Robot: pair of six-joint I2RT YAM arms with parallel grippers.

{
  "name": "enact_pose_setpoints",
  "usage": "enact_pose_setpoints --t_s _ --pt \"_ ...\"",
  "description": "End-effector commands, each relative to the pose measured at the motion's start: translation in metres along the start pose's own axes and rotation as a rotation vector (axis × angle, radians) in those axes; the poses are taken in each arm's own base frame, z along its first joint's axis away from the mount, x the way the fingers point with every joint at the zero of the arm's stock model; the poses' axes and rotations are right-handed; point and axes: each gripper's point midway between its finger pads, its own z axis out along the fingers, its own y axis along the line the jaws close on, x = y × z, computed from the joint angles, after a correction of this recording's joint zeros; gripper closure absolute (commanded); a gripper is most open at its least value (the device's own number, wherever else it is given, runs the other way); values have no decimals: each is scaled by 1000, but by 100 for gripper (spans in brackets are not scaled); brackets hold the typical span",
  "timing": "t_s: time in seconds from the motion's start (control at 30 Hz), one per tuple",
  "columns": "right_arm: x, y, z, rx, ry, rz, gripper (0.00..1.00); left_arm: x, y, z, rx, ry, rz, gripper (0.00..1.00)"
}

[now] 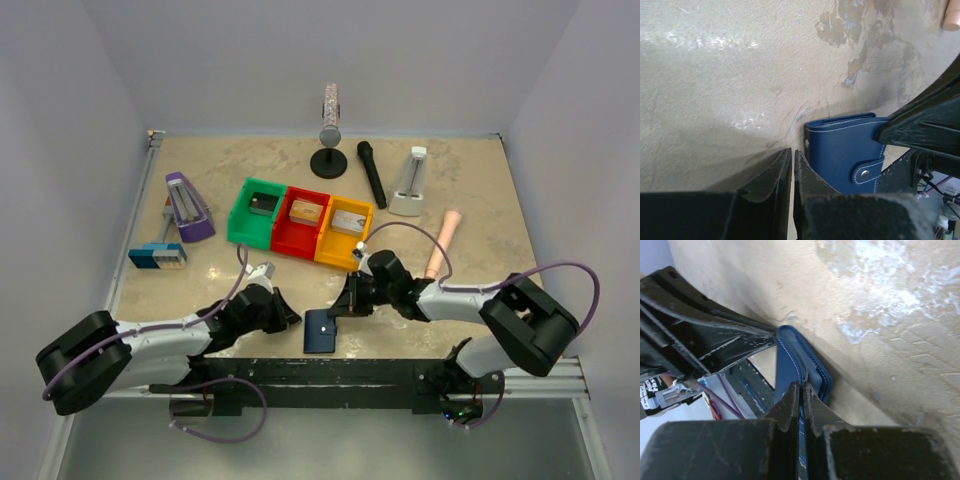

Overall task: Take the credit cards out of the card holder
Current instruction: Pick up the card holder from the center of the board.

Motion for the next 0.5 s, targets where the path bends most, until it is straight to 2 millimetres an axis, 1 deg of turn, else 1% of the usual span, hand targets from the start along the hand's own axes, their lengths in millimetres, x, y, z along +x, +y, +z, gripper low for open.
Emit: enact_pose_setpoints --t_s 0.0,0.1,0.17,0.2,0.27,0.33,0.4,0.47 --pt "-9 24 -17 -59 -44 -108 100 3 29 -9 -101 -23 13 86" --pt "-19 32 -36 -22 -95 -188 100 -11 22 -15 -63 -97 26 78" --pt "-25 41 -49 -10 -113 -239 100 -23 15 -21 -15 -159 39 69" --pt "-23 44 -56 -2 -108 -259 100 -32 6 -26 28 -205 42 63" --pt "-25 52 -66 -10 -119 -295 100 -45 -2 -34 69 -279 34 54" --pt "-25 63 -75 -35 -121 -324 100 -59 -12 -44 115 -346 32 46" --pt "-23 73 -83 -61 -113 -348 100 -68 -25 -54 170 -385 26 39" --pt "-20 84 -91 -93 -101 -370 100 -73 -42 -64 253 -406 42 35"
